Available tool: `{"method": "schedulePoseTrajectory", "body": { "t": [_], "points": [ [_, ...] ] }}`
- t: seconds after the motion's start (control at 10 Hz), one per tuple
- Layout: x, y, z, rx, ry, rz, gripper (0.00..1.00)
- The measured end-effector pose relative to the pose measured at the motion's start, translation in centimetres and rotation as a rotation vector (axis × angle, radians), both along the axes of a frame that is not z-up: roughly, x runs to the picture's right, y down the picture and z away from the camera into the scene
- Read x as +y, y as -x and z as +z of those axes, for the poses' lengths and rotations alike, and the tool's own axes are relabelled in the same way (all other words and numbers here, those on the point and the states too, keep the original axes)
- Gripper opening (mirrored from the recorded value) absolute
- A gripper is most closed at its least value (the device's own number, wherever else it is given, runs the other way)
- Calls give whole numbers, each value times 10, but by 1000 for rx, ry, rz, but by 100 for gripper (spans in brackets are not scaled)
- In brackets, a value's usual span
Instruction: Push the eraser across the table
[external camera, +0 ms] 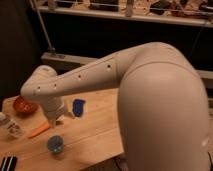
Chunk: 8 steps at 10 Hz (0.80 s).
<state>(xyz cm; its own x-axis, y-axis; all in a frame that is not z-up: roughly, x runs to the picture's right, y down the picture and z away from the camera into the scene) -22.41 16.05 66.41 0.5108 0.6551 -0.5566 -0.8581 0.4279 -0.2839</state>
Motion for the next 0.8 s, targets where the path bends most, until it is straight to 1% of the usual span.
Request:
{"method": "schedulePoseTrajectory", "body": {
  "t": [0.1, 0.2, 0.3, 0.4, 0.5, 0.6, 0.7, 0.8],
  "points": [
    [14, 13, 0, -13, 8, -58, 65],
    [34, 30, 0, -28, 25, -131, 65],
    [54, 52, 1, -58, 31, -215, 60],
    [66, 68, 1, -83, 35, -266, 52],
    [78, 86, 2, -110, 36, -320, 42],
    [89, 100, 3, -129, 40, -361, 33],
    [101, 119, 6, -154, 42, -407, 20],
    [109, 130, 10, -168, 45, -429, 11]
  ]
}}
